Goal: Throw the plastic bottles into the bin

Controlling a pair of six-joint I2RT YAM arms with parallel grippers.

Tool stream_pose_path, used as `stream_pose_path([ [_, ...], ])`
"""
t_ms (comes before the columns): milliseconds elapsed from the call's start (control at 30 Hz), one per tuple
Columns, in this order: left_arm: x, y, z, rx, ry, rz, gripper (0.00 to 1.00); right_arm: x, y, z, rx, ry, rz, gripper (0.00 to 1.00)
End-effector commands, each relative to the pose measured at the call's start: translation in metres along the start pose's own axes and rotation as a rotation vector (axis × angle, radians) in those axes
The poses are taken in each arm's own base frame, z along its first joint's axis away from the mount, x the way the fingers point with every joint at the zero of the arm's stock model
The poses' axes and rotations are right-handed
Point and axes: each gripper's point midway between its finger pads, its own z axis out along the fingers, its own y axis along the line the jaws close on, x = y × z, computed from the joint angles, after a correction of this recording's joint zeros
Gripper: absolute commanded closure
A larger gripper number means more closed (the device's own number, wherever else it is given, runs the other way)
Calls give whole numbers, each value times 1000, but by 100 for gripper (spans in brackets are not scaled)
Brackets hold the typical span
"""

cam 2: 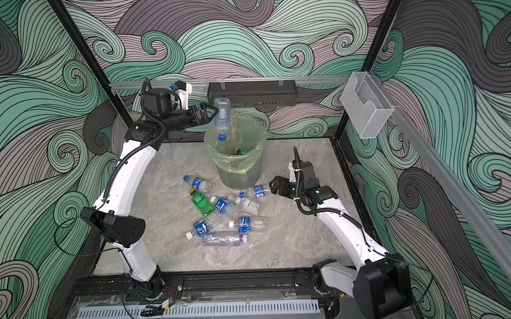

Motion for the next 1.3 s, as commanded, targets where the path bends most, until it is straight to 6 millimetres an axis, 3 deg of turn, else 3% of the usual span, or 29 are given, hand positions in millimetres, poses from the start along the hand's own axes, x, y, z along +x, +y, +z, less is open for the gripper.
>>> stream_pose_path([
  [0,31,6,-16,-38,89,11,8,6,-6,0,27,13,-12,8],
  [200,59,32,-61,-190,49,50,4,16,10,12,-64,91,-61,11],
  [433,131,83,-109,-407,151,83,4,39,26,21,-58,214,-247,17],
  [667,195,134,-150,-625,286,63,4,59,54,24,-167,243,-433,13],
  [867,239,148,-165,-671,287,-44,4,69,61,42,-150,289,-607,14],
  [1133,267,161,-181,-724,268,-92,2,79,62,80,-123,370,-680,17],
  [1267,271,165,-185,-755,288,-88,2,89,60,96,-110,411,-698,18],
])
